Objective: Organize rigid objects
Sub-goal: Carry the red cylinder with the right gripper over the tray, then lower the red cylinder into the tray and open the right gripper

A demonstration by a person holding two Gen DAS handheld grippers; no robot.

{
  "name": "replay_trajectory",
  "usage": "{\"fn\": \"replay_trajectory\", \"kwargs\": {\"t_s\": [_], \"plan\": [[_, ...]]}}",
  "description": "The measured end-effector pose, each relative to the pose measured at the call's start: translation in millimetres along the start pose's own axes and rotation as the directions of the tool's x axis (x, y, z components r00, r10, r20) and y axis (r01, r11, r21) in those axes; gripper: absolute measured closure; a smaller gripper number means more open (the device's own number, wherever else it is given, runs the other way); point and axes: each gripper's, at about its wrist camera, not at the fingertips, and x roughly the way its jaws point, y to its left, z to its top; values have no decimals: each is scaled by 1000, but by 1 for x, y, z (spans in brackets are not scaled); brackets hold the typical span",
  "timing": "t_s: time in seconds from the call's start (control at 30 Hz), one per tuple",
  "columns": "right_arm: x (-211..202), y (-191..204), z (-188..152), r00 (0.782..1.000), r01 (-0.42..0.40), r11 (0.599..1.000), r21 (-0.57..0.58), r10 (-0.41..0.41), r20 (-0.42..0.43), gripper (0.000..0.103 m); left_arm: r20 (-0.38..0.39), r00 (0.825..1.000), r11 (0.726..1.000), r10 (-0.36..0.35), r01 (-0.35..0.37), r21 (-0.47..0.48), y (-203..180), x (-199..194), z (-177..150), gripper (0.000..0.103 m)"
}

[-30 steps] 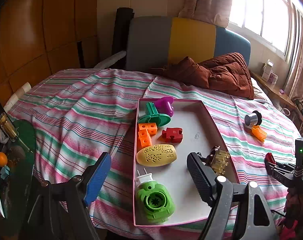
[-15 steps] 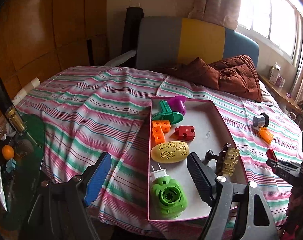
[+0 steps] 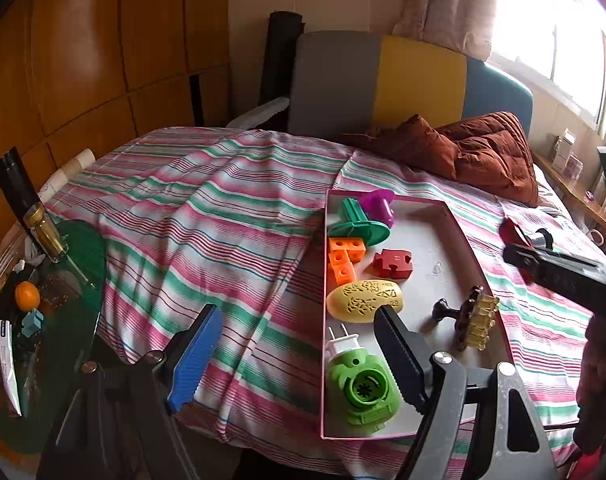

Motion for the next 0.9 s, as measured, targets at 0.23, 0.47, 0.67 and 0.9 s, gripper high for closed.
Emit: {"fn": "replay_trajectory", "kwargs": {"t_s": [0.23,0.47,0.67,0.9], "plan": [[35,26,13,998,-26,1000,-6,25,-63,77,-5,1000,1000,11,-11,-13,6,2,0,23],[73,38,10,989,-23,1000,1,23,-147,77,-10,1000,1000,17,-17,-12,6,5,0,23],[85,42,-2,982,-31,999,-15,27,-186,76,-17,1000,1000,18,-18,-20,9,8,0,24],[81,40,-5,984,-40,999,-8,38,-172,76,-13,1000,1000,22,-23,-11,7,7,-1,24]]}}
